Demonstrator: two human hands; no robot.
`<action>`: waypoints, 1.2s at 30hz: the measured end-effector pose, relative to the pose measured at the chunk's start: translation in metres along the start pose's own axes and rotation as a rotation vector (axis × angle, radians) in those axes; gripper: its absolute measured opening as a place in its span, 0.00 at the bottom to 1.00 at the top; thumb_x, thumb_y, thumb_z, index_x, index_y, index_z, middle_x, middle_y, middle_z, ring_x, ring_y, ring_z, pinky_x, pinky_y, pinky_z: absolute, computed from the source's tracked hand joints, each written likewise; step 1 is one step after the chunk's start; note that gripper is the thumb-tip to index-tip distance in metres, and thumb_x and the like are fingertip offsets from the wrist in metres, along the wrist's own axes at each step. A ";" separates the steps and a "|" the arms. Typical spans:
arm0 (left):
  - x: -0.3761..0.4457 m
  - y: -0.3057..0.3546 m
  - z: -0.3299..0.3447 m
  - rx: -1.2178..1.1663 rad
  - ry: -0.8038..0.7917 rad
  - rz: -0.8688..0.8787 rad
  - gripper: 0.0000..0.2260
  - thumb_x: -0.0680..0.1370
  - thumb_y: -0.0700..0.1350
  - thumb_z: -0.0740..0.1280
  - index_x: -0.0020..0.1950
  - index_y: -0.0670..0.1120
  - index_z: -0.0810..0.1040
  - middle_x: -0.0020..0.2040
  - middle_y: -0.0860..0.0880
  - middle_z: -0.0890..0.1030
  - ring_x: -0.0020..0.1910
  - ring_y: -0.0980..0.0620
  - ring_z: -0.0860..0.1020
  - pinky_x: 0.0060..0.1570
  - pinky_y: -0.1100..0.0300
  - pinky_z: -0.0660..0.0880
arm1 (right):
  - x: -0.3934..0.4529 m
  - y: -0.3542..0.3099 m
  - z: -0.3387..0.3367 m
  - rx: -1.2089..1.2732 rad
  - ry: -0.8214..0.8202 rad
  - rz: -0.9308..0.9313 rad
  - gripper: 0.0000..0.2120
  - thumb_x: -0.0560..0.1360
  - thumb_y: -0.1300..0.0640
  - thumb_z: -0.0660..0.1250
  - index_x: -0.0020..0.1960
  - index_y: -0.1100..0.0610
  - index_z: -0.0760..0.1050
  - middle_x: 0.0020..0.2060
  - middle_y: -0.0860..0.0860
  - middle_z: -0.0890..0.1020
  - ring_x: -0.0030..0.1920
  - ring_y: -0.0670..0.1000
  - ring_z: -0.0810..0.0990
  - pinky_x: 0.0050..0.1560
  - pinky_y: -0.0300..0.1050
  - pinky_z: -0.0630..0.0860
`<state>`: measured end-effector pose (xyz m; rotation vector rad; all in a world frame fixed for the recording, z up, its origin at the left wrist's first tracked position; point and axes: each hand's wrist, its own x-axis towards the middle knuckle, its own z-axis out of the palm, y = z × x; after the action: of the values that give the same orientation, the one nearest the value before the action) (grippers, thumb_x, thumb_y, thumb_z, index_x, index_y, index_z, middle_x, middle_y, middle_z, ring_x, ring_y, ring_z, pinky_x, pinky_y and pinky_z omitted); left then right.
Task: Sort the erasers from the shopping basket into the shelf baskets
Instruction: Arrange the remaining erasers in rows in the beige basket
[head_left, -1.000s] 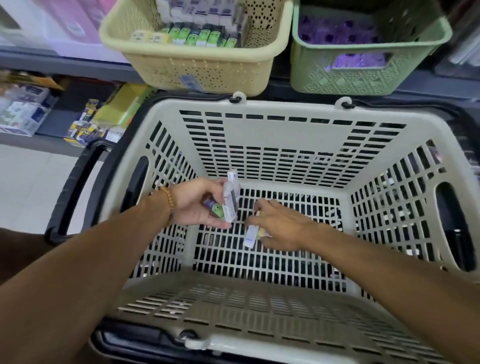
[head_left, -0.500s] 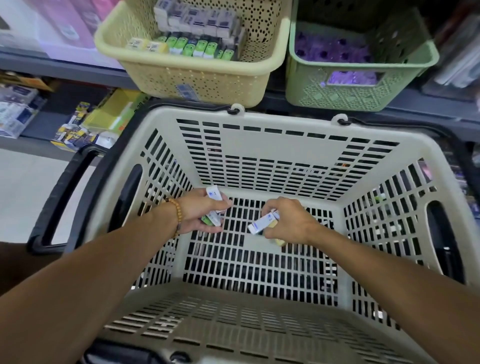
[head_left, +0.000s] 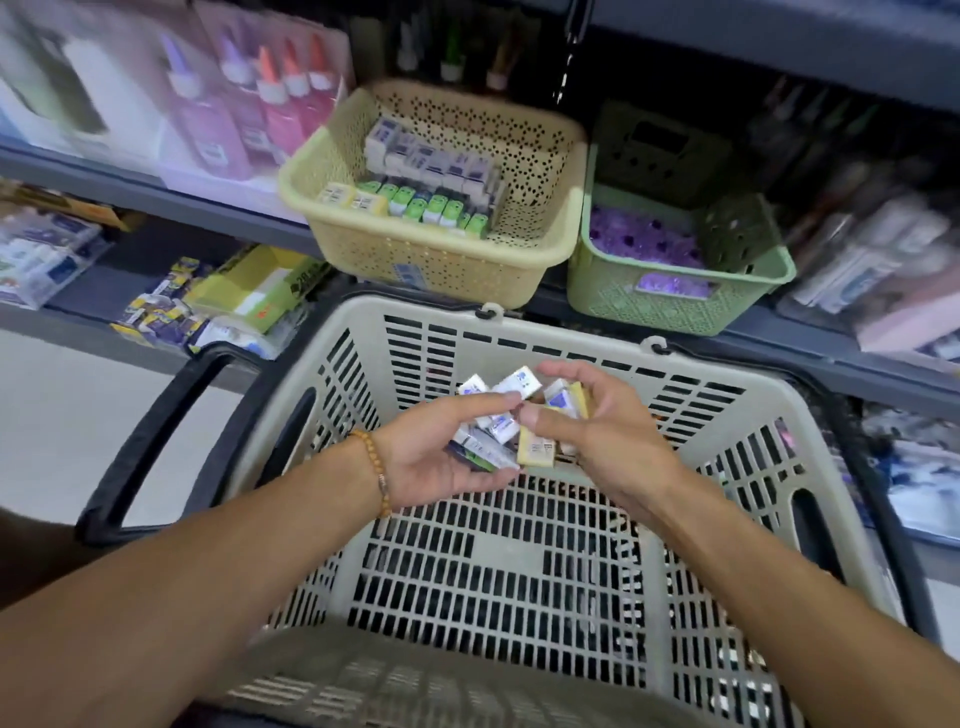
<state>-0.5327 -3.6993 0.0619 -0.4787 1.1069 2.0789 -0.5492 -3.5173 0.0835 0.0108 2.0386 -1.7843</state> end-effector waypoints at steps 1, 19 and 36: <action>-0.005 0.004 0.003 -0.017 0.003 0.026 0.17 0.66 0.46 0.77 0.52 0.42 0.82 0.47 0.42 0.83 0.42 0.47 0.83 0.35 0.56 0.80 | -0.002 -0.006 0.001 0.006 0.022 0.016 0.20 0.69 0.61 0.77 0.58 0.50 0.78 0.53 0.53 0.84 0.52 0.52 0.84 0.51 0.48 0.80; -0.101 0.138 -0.030 0.054 0.299 0.552 0.17 0.71 0.46 0.74 0.57 0.41 0.80 0.49 0.43 0.81 0.40 0.46 0.82 0.36 0.54 0.81 | 0.088 -0.163 0.068 -0.120 0.185 -0.283 0.05 0.74 0.65 0.72 0.39 0.60 0.79 0.34 0.52 0.81 0.28 0.48 0.75 0.41 0.50 0.72; -0.093 0.183 -0.062 -0.089 0.224 0.595 0.34 0.54 0.50 0.80 0.57 0.39 0.80 0.61 0.34 0.77 0.46 0.42 0.80 0.30 0.58 0.77 | 0.151 -0.154 0.082 -0.550 0.014 -0.173 0.06 0.69 0.59 0.78 0.41 0.56 0.80 0.28 0.45 0.82 0.29 0.41 0.78 0.29 0.31 0.72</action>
<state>-0.6066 -3.8580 0.1858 -0.4720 1.4191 2.6465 -0.7045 -3.6623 0.1734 -0.3239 2.5353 -1.2539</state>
